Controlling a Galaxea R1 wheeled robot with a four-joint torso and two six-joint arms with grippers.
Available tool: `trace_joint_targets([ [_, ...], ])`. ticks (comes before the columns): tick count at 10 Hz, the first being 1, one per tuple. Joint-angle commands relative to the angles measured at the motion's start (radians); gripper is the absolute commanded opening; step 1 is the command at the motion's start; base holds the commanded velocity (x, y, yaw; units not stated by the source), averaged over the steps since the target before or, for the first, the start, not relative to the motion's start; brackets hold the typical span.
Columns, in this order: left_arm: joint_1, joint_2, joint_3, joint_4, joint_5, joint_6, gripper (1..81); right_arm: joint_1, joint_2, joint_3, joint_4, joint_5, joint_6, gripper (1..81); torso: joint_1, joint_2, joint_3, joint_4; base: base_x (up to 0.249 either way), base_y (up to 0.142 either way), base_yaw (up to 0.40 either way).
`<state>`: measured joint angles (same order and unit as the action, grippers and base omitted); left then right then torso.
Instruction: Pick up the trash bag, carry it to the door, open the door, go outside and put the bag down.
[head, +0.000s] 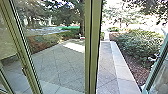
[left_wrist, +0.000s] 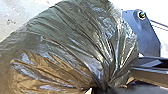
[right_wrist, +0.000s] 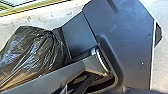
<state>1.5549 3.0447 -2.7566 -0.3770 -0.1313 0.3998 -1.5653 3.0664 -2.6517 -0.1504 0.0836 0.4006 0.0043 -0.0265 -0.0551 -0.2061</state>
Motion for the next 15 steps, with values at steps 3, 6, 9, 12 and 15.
trace_joint_targets([
  [3,-0.045,0.0,-0.002,0.035,0.059,0.013,1.0,0.038,0.014,0.01,-0.005,-0.045,-0.005,81.1,0.0,0.0,0.0,0.0,0.0,0.0,0.0],
  [6,-0.046,0.0,-0.002,0.035,0.062,0.013,1.0,0.041,0.014,0.01,-0.009,-0.047,-0.003,81.1,0.0,0.0,0.0,0.0,0.0,0.0,-0.04],
  [9,-0.046,0.0,-0.002,0.035,0.062,0.013,1.0,0.038,0.014,0.009,-0.009,-0.045,-0.005,81.1,0.0,0.0,0.0,0.0,0.0,0.0,-0.172],
  [12,-0.046,0.0,-0.002,0.033,0.062,0.013,1.0,0.038,0.013,0.007,-0.009,-0.045,-0.005,81.1,0.0,0.0,0.0,0.0,0.0,0.0,-0.184],
  [15,-0.046,-0.001,-0.002,0.033,0.062,0.013,1.0,0.037,0.014,0.004,-0.006,-0.045,-0.005,81.1,0.0,0.0,0.0,0.0,0.0,0.0,-0.189],
])
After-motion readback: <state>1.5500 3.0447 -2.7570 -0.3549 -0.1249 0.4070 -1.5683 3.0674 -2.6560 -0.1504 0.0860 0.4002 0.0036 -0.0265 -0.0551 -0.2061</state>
